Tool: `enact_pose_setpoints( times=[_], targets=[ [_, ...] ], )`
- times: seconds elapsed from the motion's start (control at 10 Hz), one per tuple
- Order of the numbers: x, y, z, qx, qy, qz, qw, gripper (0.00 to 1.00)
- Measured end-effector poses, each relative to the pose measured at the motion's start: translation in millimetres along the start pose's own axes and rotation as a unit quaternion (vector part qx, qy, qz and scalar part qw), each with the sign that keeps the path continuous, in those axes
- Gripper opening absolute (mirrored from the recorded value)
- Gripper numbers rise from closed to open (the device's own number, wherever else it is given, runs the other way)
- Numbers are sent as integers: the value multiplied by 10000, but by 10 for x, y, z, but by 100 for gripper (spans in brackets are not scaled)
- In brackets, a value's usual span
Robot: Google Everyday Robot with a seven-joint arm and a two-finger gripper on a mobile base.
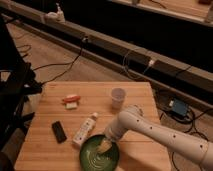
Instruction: Pick up the ceramic bowl
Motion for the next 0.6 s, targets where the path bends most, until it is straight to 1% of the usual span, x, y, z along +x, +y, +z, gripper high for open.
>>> enact_pose_setpoints(
  times=[0.1,0.2,0.4,0.5,0.6],
  targets=[
    [23,-17,-23,16,21,49,10000,32],
    [15,-53,-73,70,-12,96,9999,21],
    [-29,-101,-196,115,-73,176,9998,3],
    [-86,-108,-313,60,-124,235,9996,0],
    [-159,-113,-431,12,-187,229,9996,0]
  ],
)
